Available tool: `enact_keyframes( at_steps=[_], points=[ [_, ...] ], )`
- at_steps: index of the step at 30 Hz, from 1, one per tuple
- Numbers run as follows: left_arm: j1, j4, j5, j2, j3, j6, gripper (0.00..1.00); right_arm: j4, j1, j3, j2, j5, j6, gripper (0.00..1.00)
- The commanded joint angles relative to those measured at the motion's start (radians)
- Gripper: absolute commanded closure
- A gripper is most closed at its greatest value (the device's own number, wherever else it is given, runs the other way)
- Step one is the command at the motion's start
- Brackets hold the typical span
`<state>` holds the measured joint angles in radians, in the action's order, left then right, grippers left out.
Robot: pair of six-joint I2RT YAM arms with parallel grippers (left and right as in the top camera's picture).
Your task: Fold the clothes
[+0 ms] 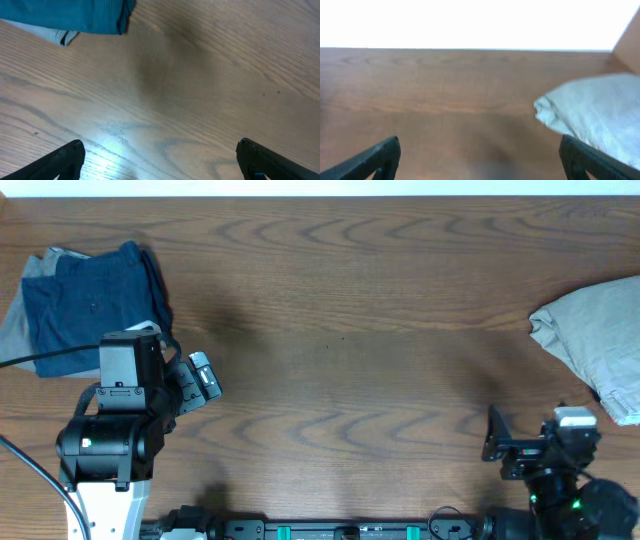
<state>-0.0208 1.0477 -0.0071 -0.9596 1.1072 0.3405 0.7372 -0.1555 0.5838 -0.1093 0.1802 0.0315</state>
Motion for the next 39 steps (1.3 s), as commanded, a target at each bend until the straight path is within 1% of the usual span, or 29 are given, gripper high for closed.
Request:
enact_keyframes(
  at_steps=[1, 7, 11, 14, 21, 23, 26, 28, 31, 33, 39],
  points=[
    [0.002, 0.001, -0.009, -0.002, -0.002, 0.006, 0.02, -0.086, 0.013, -0.111, 0.1, 0.046, 0.025, 0.01],
    [0.002, 0.001, -0.009, -0.002, -0.002, 0.006, 0.02, -0.269, 0.03, -0.213, 0.105, 0.052, 0.035, 0.01],
    [0.002, 0.001, -0.009, -0.002, -0.002, 0.006, 0.02, -0.421, 0.03, -0.289, 0.105, 0.052, 0.113, 0.01],
    [0.002, 0.001, -0.009, -0.002, -0.002, 0.006, 0.02, -0.512, 0.03, -0.372, 0.105, 0.052, 0.136, 0.01],
    [0.002, 0.001, -0.009, -0.002, -0.002, 0.006, 0.02, -0.74, 0.032, -0.579, 0.105, 0.065, 0.135, 0.01],
    [0.002, 0.001, -0.009, -0.002, -0.002, 0.006, 0.02, -0.679, 0.048, -0.578, 0.105, 0.063, 0.142, 0.01],
    [0.002, 0.001, -0.009, -0.002, -0.002, 0.006, 0.02, -0.679, 0.08, -0.578, 0.105, 0.063, 0.2, 0.01],
    [0.002, 0.001, -0.009, -0.002, -0.002, 0.006, 0.02, -0.679, 0.09, -0.578, 0.105, 0.062, 0.206, 0.01],
    [0.002, 0.001, -0.009, -0.002, -0.002, 0.006, 0.02, -0.679, 0.091, -0.578, 0.105, 0.064, 0.2, 0.01],
    [0.002, 0.001, -0.009, -0.002, -0.002, 0.006, 0.02, -0.682, 0.091, -0.578, 0.105, 0.064, 0.171, 0.01],
    [0.002, 0.001, -0.009, -0.002, -0.002, 0.006, 0.02, -0.682, 0.089, -0.578, 0.105, 0.064, 0.167, 0.01]
  ],
)
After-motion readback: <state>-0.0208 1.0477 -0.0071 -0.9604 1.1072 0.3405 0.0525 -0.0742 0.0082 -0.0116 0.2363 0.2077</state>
